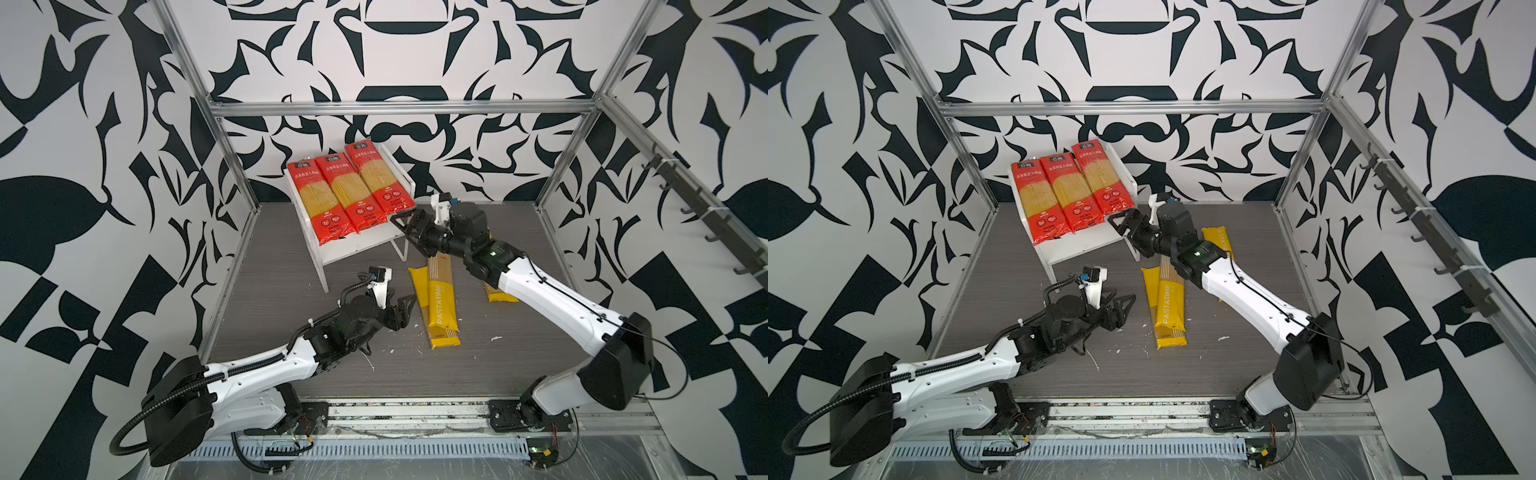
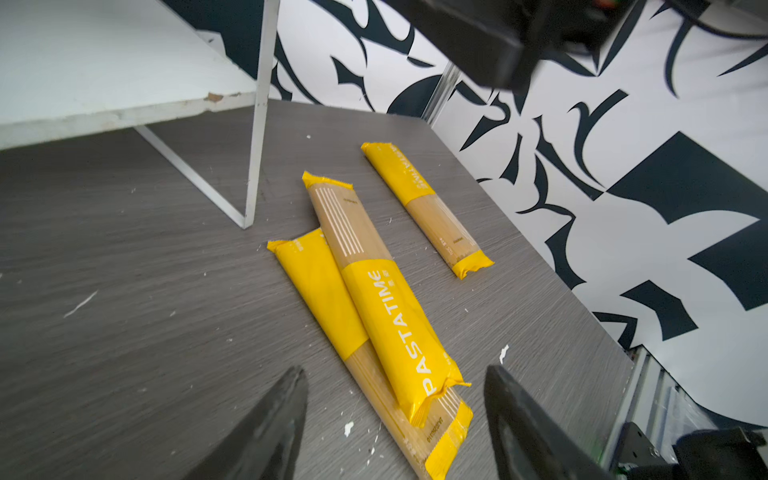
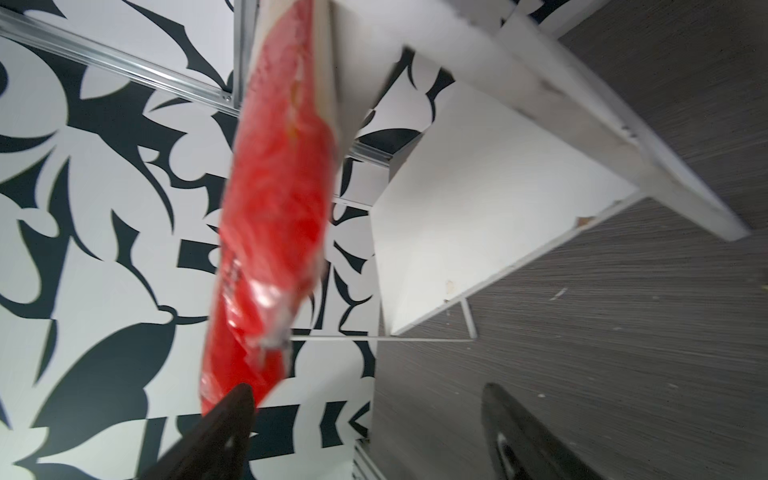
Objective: Place and organize the pasta boxes and bags onto the shelf
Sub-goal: 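Lower the right gripper onto a yellow PASTATIME pack while the left gripper approaches, then grasp the yellow pack's end with the right gripper and lift it upright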
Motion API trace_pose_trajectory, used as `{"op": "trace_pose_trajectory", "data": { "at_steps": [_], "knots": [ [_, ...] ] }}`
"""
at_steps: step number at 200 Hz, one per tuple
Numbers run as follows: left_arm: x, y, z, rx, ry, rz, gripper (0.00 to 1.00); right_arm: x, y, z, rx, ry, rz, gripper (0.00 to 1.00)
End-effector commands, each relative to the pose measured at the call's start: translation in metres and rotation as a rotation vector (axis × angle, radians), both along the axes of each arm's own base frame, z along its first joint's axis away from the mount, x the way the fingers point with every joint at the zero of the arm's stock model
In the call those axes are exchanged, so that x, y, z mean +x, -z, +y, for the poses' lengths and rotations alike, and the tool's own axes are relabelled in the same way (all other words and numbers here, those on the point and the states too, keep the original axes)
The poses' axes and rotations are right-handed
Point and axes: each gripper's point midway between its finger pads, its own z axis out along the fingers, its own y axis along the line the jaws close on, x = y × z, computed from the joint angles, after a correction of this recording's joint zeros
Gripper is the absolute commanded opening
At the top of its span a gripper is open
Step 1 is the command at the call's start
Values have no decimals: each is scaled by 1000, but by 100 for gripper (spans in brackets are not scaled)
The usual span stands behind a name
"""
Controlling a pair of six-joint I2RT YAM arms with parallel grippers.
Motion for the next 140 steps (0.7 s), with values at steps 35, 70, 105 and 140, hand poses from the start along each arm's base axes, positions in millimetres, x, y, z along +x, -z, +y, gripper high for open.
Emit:
{"op": "trace_pose_trajectory", "data": {
  "at_steps": [35, 70, 105, 140],
  "knots": [
    [-1, 45, -26, -51, 1, 348, 68, -47, 103, -117, -307, 25, 33, 35],
    [4, 89, -48, -11, -26, 497, 67, -52, 193, -148, -443, -7, 180, 45],
    [16, 113, -67, 32, -36, 572, 67, -35, 246, -159, -492, -17, 253, 58],
    [21, 130, -87, -22, 4, 667, 67, -18, 272, -150, -399, -40, 282, 64]
  ]
}}
